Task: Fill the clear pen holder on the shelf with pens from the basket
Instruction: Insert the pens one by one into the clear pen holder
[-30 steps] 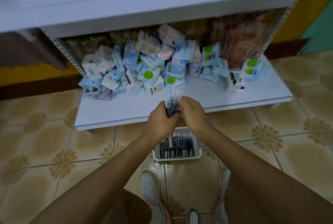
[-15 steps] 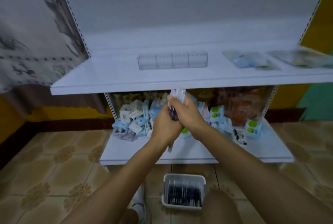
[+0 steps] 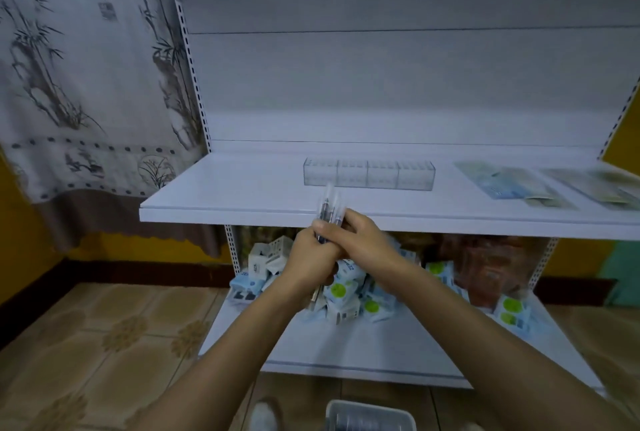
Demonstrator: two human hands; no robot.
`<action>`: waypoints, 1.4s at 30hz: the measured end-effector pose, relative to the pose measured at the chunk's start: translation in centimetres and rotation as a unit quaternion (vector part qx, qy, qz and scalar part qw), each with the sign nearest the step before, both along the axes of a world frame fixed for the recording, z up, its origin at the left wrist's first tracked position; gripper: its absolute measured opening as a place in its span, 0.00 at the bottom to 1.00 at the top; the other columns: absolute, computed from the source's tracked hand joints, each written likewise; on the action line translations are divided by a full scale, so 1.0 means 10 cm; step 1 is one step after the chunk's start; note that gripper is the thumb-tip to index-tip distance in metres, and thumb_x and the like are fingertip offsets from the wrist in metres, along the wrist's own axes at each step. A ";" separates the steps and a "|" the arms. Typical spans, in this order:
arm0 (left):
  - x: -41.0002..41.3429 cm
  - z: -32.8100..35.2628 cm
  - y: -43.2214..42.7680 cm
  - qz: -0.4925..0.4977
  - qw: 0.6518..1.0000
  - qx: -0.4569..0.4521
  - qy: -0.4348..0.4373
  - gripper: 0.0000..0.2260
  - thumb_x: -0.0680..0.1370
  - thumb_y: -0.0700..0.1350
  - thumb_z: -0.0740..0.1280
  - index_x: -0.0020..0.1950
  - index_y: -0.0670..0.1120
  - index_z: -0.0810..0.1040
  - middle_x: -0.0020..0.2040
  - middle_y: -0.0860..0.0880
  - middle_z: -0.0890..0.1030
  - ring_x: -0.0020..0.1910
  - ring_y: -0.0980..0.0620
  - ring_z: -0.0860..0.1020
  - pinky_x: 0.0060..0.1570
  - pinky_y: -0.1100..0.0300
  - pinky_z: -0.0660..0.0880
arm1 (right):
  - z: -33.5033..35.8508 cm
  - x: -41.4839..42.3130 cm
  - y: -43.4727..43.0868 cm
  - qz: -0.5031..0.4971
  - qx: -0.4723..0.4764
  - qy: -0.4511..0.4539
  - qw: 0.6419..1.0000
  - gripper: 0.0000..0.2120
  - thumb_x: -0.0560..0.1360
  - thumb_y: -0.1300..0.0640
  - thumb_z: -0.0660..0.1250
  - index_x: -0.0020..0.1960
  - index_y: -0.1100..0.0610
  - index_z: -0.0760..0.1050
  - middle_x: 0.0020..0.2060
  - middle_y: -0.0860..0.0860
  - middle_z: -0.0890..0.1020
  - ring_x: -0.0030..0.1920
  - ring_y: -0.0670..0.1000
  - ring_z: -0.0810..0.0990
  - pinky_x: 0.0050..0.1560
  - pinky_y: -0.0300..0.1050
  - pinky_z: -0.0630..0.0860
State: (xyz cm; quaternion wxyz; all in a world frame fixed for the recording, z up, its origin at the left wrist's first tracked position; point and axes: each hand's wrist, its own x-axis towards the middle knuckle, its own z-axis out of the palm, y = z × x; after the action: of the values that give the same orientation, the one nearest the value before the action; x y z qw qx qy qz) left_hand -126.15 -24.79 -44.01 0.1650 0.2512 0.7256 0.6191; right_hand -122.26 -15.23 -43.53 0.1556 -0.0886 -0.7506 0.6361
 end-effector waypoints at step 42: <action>-2.26 -0.06 0.88 0.027 0.961 0.215 -0.171 0.05 0.80 0.46 0.65 0.49 0.45 0.73 0.30 0.51 0.70 0.24 0.57 0.67 0.21 0.65 0.65 | 0.69 -1.98 1.06 -0.052 0.007 0.022 0.998 0.08 0.79 0.58 0.63 0.55 0.61 0.72 0.41 0.58 0.81 0.31 0.50 0.79 0.35 0.43 0.82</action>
State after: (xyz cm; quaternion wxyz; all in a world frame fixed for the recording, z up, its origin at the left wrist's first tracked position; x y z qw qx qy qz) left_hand -148.79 -16.02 -44.60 0.2120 0.1509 0.5432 0.7983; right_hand -142.07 -4.62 -36.62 0.2055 -0.1124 -0.7456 0.6239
